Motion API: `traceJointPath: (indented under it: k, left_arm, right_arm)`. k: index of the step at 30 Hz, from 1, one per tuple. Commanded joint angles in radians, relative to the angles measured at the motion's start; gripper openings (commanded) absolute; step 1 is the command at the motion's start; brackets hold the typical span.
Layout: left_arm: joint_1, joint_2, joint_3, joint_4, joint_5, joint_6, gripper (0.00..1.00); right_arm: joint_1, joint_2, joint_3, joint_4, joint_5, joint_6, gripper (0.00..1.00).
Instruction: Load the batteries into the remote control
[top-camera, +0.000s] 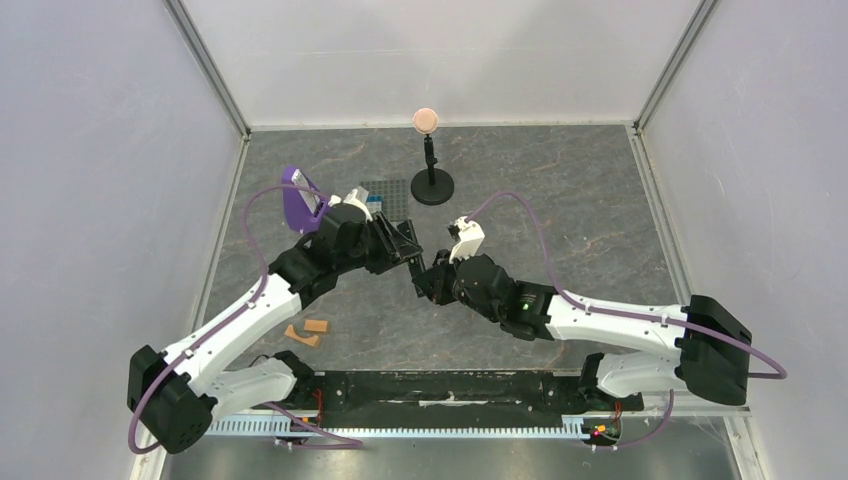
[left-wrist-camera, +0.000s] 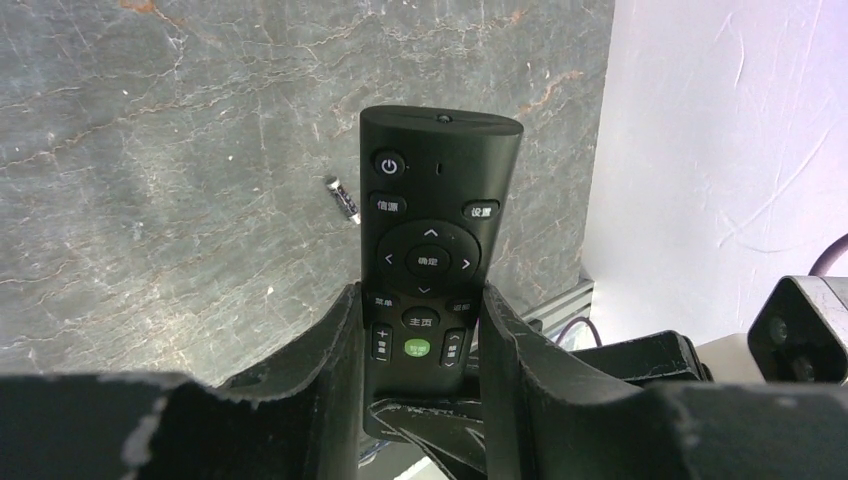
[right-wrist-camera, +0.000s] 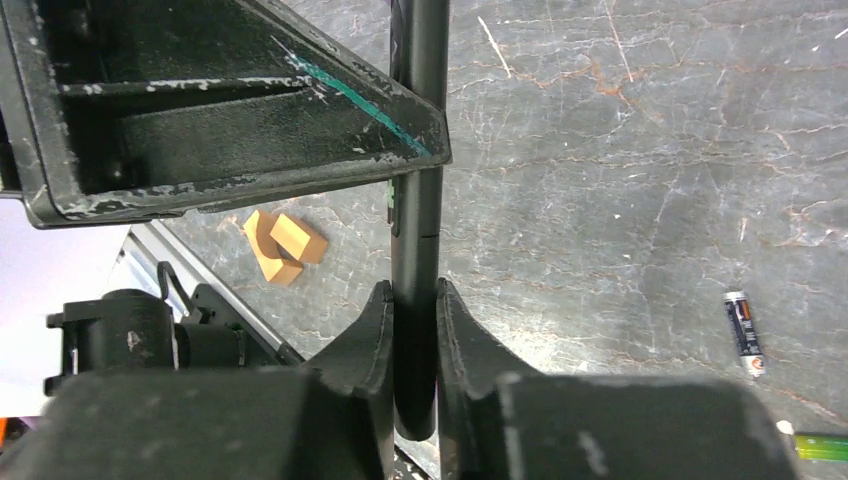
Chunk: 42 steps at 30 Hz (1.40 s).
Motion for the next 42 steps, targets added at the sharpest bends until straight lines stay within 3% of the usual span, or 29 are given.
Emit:
traceJointPath:
  k: [1, 8, 10, 18, 31, 39, 42]
  left_arm:
    - [-0.006, -0.031, -0.001, 0.021, 0.022, -0.029, 0.17]
    - [-0.006, -0.049, 0.028, -0.024, -0.004, -0.009, 0.68]
    - [-0.006, -0.049, 0.066, -0.067, -0.041, 0.026, 0.72]
    - [-0.006, 0.016, 0.161, -0.186, -0.098, 0.102, 0.7]
    - [-0.006, 0.051, 0.128, -0.195, -0.125, 0.004, 0.58]
    - [-0.007, 0.096, 0.125, -0.192, -0.124, -0.013, 0.54]
    - [-0.006, 0.11, 0.135, -0.189, -0.12, -0.014, 0.42]
  right_arm:
    - [0.007, 0.008, 0.04, 0.057, -0.002, -0.019, 0.01]
    - [0.01, 0.003, 0.043, 0.056, 0.002, -0.116, 0.0]
    - [0.017, -0.002, 0.046, 0.038, 0.026, -0.188, 0.0]
    - [0.116, 0.03, 0.084, -0.021, 0.299, -0.424, 0.0]
    - [0.245, 0.141, 0.106, 0.084, 0.671, -0.711, 0.0]
    - [0.314, 0.209, 0.107, 0.242, 0.792, -0.951, 0.0]
    - [0.323, 0.228, 0.111, 0.273, 0.808, -0.983, 0.0]
